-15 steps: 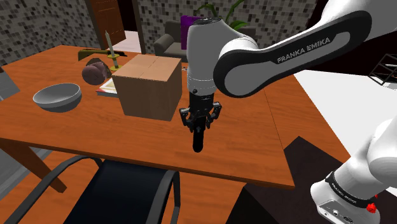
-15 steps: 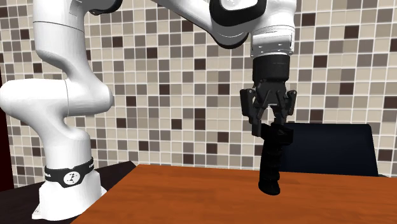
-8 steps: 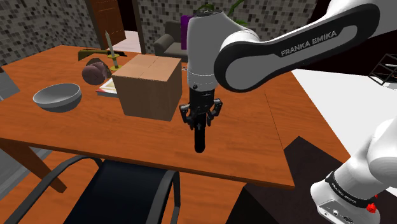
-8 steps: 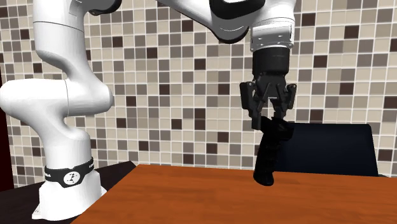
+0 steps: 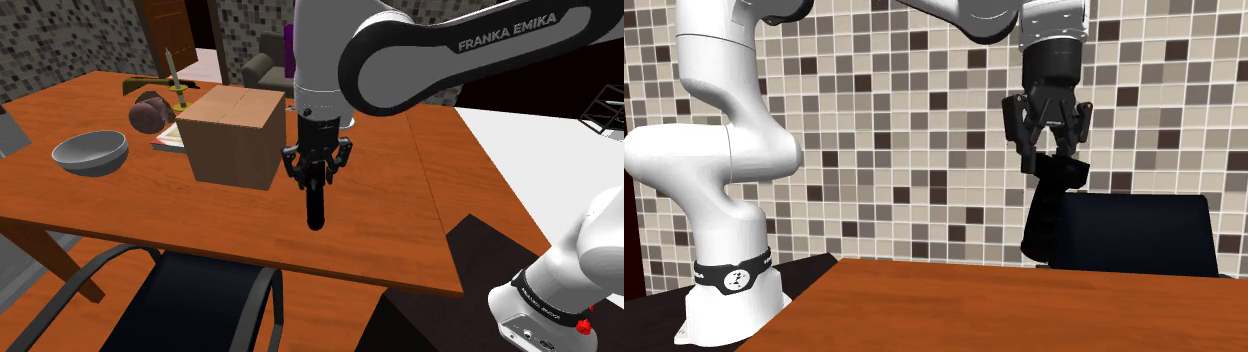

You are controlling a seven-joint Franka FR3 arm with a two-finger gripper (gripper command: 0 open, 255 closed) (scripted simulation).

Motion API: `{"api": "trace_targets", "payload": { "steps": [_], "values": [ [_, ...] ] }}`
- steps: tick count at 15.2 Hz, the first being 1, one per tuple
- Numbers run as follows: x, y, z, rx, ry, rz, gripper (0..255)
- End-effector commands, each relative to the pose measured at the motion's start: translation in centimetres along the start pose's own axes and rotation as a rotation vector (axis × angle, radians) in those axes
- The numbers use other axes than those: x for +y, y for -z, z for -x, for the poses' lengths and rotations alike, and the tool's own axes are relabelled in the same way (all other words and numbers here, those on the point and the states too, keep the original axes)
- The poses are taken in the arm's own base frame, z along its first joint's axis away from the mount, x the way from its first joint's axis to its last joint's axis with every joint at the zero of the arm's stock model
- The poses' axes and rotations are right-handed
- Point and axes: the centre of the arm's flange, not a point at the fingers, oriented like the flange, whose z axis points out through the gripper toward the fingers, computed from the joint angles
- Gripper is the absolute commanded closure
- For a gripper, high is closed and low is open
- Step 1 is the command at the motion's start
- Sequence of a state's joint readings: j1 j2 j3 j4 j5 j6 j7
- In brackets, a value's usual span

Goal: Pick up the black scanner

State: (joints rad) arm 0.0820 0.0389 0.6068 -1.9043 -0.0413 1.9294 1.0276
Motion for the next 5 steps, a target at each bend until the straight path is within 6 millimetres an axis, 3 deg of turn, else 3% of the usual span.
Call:
{"api": "trace_targets", "payload": {
  "steps": [1, 5],
  "values": [
    [0.0, 1.0, 0.0, 0.000, 0.000, 0.000, 255],
    [0.0, 2.2, 0.0, 0.000, 0.000, 0.000, 255]
  ]
}}
